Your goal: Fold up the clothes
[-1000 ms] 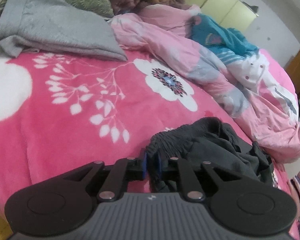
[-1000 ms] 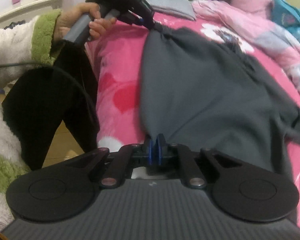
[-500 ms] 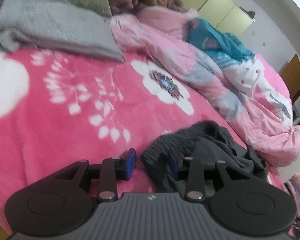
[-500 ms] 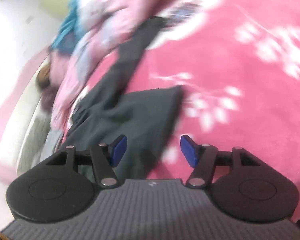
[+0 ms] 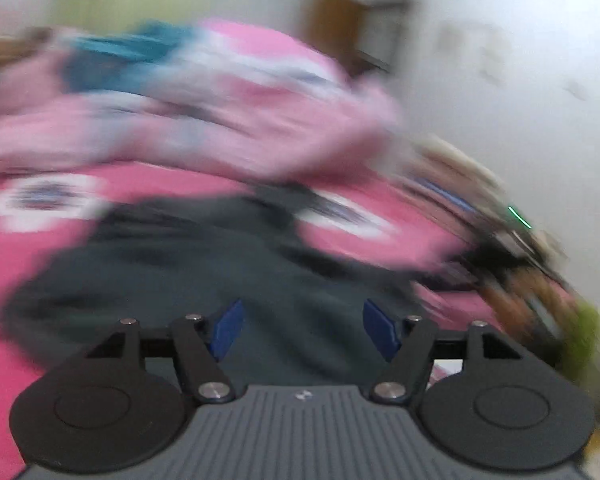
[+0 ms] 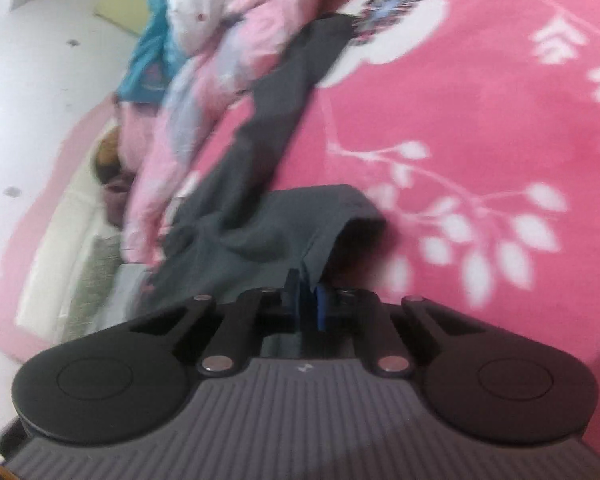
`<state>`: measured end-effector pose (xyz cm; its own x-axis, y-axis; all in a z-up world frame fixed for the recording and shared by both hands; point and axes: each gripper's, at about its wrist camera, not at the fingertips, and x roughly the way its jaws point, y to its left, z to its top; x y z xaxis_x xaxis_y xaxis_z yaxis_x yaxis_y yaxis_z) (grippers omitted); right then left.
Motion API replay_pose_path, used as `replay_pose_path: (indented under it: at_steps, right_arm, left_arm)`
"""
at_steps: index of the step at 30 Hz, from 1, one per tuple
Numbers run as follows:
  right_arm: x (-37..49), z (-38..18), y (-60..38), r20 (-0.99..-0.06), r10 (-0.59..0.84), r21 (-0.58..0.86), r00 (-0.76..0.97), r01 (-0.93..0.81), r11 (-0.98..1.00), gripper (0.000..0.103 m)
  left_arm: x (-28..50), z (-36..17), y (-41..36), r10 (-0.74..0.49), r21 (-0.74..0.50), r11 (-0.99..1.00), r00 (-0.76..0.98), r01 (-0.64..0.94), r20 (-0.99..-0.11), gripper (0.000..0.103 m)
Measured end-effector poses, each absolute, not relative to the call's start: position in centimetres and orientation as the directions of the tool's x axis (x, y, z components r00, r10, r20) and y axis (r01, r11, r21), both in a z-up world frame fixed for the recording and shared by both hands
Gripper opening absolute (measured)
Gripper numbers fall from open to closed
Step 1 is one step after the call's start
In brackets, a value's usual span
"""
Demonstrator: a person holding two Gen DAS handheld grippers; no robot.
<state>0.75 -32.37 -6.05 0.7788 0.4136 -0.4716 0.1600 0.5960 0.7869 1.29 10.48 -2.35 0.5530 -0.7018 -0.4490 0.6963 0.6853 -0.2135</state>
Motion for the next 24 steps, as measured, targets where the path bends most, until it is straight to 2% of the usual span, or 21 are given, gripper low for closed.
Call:
replay_pose_path:
  at_steps: [3, 5, 7, 9, 10, 11, 12, 13, 14, 15, 17, 20, 24]
  right_arm:
    - [2.7, -4.1, -31.9, -0.402, 0.46, 0.815, 0.791, 0.081, 0.574, 0.004]
    - [4.8, -2.6, -31.3, -0.373, 0.494, 0.822, 0.785, 0.032, 0.569, 0.004]
    - [7.9, -2.2, -30.3, -0.377, 0.541, 0.832, 0.752, 0.019, 0.554, 0.005]
    - [11.2, -2.4, -29.2, -0.395, 0.581, 0.841, 0.711, 0.026, 0.54, 0.007]
    - [12.8, -3.0, -28.6, -0.412, 0.597, 0.844, 0.688, 0.041, 0.536, 0.008]
    - [14.4, -3.5, -28.0, -0.429, 0.612, 0.845, 0.664, 0.056, 0.532, 0.009]
    - [15.8, -4.1, -27.4, -0.457, 0.623, 0.837, 0.634, 0.069, 0.543, 0.013]
    - [17.2, -4.7, -26.7, -0.488, 0.632, 0.825, 0.602, 0.08, 0.56, 0.016]
    - [18.2, -5.2, -26.4, -0.518, 0.629, 0.811, 0.579, 0.098, 0.577, 0.029]
    - [18.8, -5.7, -26.4, -0.545, 0.62, 0.796, 0.564, 0.116, 0.594, 0.037]
    - [18.5, -5.7, -27.1, -0.55, 0.606, 0.789, 0.575, 0.12, 0.602, 0.042]
    - [15.6, -4.8, -29.8, -0.487, 0.596, 0.814, 0.638, 0.084, 0.575, 0.053]
    - [9.7, -4.1, -33.5, -0.441, 0.533, 0.825, 0.722, 0.094, 0.557, 0.068]
  left_arm:
    - [1.7, -4.0, 6.7, -0.72, -0.197, 0.618, 0.447, 0.761, -0.531, 0.066]
    - [2.3, -5.3, 4.5, -0.675, -0.161, 0.62, 0.418, 0.767, -0.608, 0.062]
    - [2.9, -6.5, 2.7, -0.582, -0.084, 0.653, 0.428, 0.753, -0.692, 0.049]
    - [3.3, -7.0, 2.2, -0.543, -0.059, 0.677, 0.443, 0.734, -0.713, 0.038]
    - [3.5, -6.9, 2.5, -0.552, -0.086, 0.689, 0.444, 0.72, -0.706, 0.032]
    - [4.0, -6.7, 2.8, -0.558, -0.119, 0.705, 0.443, 0.699, -0.702, 0.016]
    - [4.5, -6.6, 3.4, -0.568, -0.165, 0.722, 0.44, 0.672, -0.695, 0.01]
    - [5.2, -6.5, 4.0, -0.58, -0.215, 0.737, 0.436, 0.641, -0.688, 0.01]
    - [5.8, -6.5, 4.7, -0.593, -0.265, 0.748, 0.432, 0.609, -0.68, 0.009]
    - [6.6, -6.3, 5.4, -0.611, -0.33, 0.754, 0.423, 0.568, -0.669, 0.009]
    - [8.4, -7.0, 7.4, -0.669, -0.489, 0.736, 0.39, 0.469, -0.632, 0.008]
    - [10.6, -8.9, 10.4, -0.752, -0.686, 0.656, 0.352, 0.314, -0.558, 0.008]
    - [12.2, -10.9, 12.8, -0.819, -0.817, 0.546, 0.326, 0.188, -0.472, 0.008]
